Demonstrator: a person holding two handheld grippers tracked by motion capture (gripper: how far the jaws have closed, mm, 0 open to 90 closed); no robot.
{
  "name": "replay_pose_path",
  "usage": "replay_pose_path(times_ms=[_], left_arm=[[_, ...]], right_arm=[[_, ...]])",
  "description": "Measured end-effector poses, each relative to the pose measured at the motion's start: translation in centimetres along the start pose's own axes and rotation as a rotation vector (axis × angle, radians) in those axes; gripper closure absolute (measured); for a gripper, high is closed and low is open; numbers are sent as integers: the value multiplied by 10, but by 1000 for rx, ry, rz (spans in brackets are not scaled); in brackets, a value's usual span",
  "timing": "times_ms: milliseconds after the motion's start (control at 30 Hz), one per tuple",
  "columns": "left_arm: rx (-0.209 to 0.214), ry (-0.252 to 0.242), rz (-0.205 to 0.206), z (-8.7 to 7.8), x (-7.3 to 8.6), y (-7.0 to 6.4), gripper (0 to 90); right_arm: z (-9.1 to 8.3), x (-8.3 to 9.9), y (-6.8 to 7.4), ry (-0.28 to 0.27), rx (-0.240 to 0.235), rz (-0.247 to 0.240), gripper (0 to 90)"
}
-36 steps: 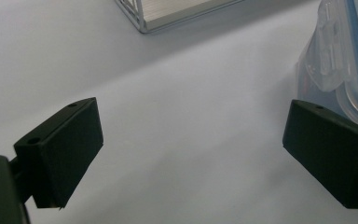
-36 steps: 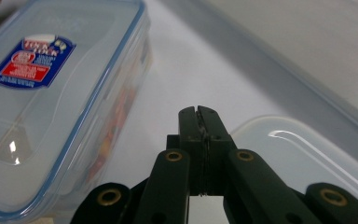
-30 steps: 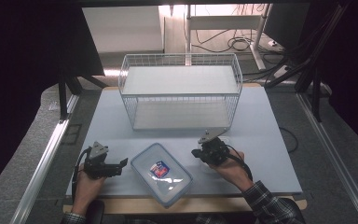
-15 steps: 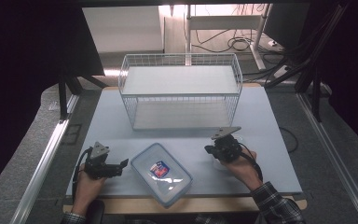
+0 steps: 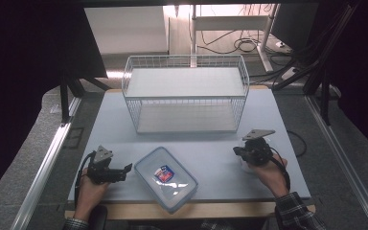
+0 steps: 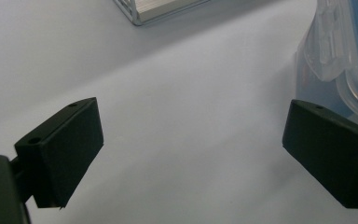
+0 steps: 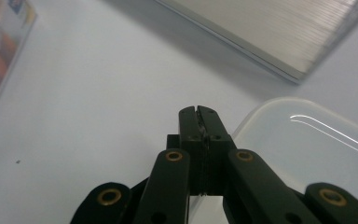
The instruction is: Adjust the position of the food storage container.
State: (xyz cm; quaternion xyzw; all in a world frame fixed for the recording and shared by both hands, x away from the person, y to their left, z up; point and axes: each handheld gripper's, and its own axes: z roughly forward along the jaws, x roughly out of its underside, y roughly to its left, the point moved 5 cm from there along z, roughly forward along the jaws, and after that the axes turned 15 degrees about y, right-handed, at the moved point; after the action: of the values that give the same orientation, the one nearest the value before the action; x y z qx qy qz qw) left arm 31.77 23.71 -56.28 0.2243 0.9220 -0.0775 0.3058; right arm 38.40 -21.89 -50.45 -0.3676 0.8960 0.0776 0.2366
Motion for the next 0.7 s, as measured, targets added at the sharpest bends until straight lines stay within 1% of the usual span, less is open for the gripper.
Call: replay_pose_path(times_ms=[33, 67, 100, 200, 233, 300, 333, 433, 467, 533, 567, 600, 667, 700], left_arm=[[0, 0, 0, 0, 0, 0, 51], [0, 0, 2, 0, 0, 0, 52], [1, 0, 2, 0, 0, 0, 52], [-3, 1, 8, 0, 0, 0, 53], [-1, -3, 3, 1, 0, -1, 53], [5, 3, -1, 1, 0, -1, 53], [17, 9, -13, 2, 0, -2, 56], [19, 20, -15, 1, 0, -3, 65], [14, 35, -18, 1, 0, -3, 67], [13, 44, -25, 1, 0, -4, 86], [17, 52, -32, 0, 0, -4, 86], [25, 55, -40, -1, 0, -4, 86], [57, 36, -55, -5, -2, -4, 79], [71, 29, -61, -6, -3, -4, 91]], right_arm=[[0, 0, 0, 0, 0, 0, 890], [-2, 4, -6, -3, 7, 17, 890], [-2, 4, -6, -3, 7, 17, 890], [-6, 11, -15, -5, 17, 40, 890], [-8, 14, -20, -7, 17, 59, 890], [-9, 15, -21, -10, 18, 64, 889], [-9, 16, -22, -10, 17, 69, 888], [-10, 16, -21, -11, 27, 60, 890], [-12, 15, -17, -27, 6, 51, 890], [-13, 14, -14, -36, -1, 46, 890], [-15, 14, -8, -49, -10, 31, 890], [-15, 14, -8, -49, -10, 31, 890], [-16, 13, 0, -63, -31, 17, 889], [-16, 13, 4, -68, -41, 8, 889]])
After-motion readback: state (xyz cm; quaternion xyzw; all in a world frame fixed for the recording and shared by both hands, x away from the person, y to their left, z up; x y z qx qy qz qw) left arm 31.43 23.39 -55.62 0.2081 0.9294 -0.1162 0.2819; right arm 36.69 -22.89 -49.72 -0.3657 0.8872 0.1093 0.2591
